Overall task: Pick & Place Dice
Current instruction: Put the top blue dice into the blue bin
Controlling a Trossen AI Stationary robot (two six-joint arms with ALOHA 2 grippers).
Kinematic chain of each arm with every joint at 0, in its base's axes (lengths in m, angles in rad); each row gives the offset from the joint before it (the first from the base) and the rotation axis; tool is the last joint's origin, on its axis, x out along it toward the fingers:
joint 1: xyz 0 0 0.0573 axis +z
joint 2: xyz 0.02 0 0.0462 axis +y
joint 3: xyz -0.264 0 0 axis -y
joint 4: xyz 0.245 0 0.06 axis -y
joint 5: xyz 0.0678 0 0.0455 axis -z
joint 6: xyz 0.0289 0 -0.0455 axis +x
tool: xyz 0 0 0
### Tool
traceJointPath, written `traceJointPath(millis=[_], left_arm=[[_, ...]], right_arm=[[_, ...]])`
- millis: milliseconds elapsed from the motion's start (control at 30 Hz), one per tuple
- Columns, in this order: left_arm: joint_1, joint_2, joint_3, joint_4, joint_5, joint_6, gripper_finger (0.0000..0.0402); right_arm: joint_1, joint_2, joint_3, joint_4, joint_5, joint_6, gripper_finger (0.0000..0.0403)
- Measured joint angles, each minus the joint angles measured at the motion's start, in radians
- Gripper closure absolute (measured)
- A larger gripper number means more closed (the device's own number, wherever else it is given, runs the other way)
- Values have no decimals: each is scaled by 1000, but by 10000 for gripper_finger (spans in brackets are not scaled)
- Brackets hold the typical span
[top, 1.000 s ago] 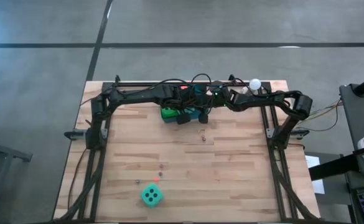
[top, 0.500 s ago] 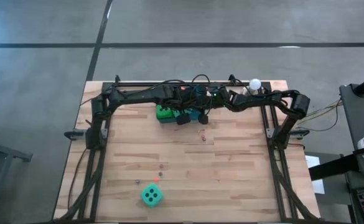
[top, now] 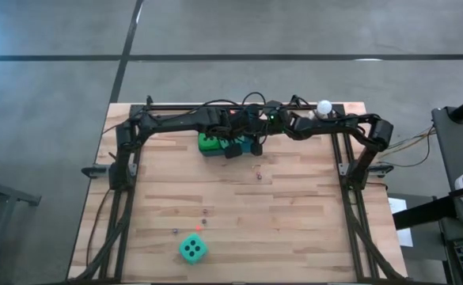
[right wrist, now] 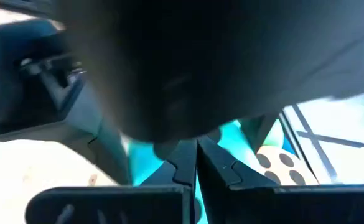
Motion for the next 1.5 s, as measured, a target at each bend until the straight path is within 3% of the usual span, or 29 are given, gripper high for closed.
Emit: traceJointPath(millis=[567,1100,1500], left_arm=[[1,0,-1,-13,1,2,7],[-2,-5,3,-19,5,3,3],[-1,-17,3,-1,4,-1,5]], right_arm=[[0,35,1,4,1,5,394],[-6,-91,-8,-104,17,-14,394],[-6,-25,-12,-94,12,-10,394]])
